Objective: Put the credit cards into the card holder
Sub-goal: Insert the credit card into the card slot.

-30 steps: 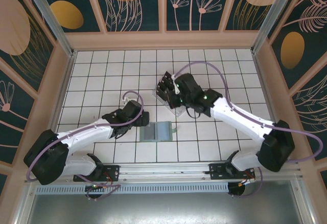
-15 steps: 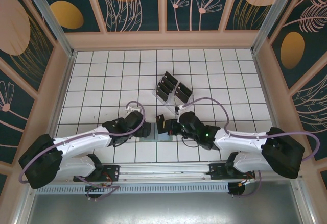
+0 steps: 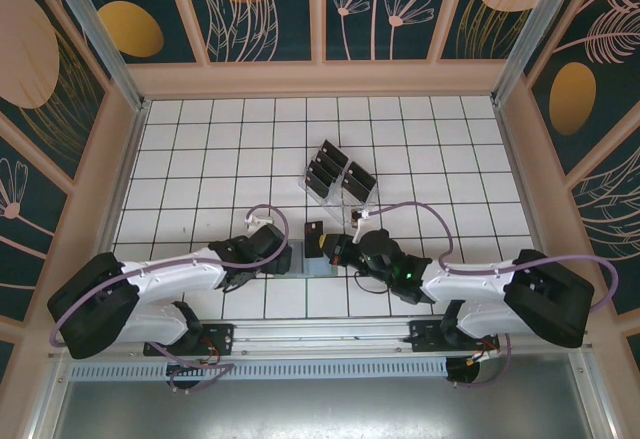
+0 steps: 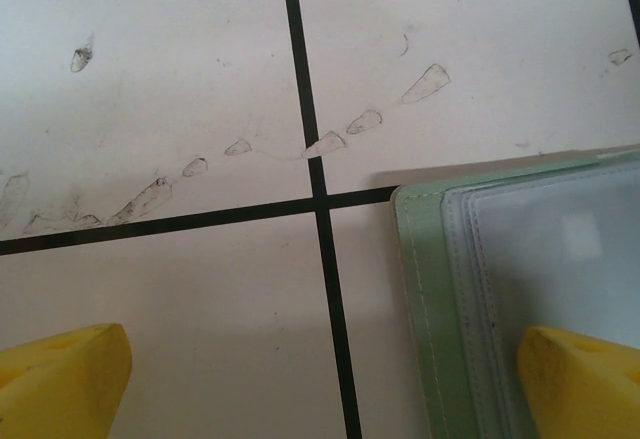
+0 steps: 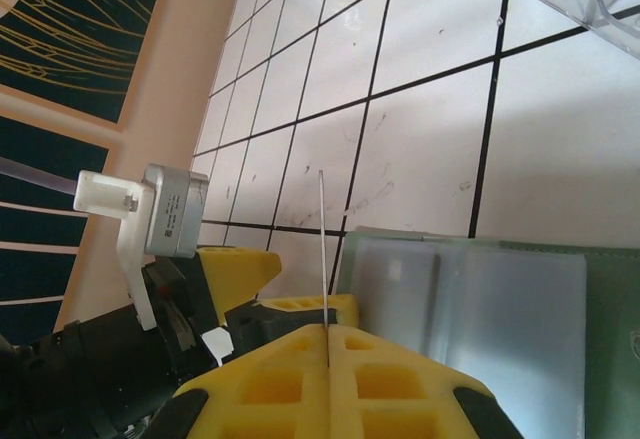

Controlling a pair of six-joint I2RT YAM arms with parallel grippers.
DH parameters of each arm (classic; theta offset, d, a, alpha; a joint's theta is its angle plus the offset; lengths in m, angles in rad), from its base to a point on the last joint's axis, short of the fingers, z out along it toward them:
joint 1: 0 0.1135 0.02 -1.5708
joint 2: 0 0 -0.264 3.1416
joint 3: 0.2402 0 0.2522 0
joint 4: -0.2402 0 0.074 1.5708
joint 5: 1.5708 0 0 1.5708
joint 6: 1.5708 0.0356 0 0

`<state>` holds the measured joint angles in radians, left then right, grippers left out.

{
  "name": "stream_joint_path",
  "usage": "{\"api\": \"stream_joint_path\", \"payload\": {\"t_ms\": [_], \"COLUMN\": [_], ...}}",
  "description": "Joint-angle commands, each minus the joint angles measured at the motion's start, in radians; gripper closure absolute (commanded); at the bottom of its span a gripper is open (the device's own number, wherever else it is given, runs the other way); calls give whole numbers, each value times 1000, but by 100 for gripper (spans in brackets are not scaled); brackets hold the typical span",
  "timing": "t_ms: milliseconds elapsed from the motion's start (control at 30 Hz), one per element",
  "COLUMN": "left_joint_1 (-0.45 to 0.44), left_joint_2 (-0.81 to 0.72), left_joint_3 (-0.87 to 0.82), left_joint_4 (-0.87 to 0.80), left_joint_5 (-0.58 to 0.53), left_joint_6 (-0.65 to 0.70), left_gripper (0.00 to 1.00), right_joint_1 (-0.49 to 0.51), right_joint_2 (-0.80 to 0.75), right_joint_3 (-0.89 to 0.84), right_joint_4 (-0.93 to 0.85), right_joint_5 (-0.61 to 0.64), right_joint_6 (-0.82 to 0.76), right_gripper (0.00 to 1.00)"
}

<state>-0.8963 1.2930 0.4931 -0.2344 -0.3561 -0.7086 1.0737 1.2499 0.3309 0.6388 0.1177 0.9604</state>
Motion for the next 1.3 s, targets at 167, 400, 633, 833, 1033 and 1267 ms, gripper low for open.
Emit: {"api": "stream_joint_path", "payload": {"t_ms": [167,400,633,833,1033,1267], "left_joint_1": [-8,-8,-11,-11,-11,-12], "left_joint_2": [-10,-25,-30,-43,-44,-46], "left_joint_3": [-41,-59,-65,-74,-82,-87], "left_joint_4": [-4,-2,2,4,10,18], "left_joint_5": [-40,-30,-23,-22,-20,-15], "left_joint_6": [-65,-89,-91,-94,-94,-94], "left_gripper": [1,1,1,2,2,2], "right_joint_1": [15,25,41,57,71,74], "right_joint_2": [73,148,220,271,299,330], "right_joint_3": [-44,-41,-41,-41,-52,-55], "right_joint_4": [139,210,282,337,367,384], "right_joint_5": [58,51,64,96,138,148], "right_joint_6": [37,44,50,48,51,60], "right_gripper": [100,100,100,100,100,100]}}
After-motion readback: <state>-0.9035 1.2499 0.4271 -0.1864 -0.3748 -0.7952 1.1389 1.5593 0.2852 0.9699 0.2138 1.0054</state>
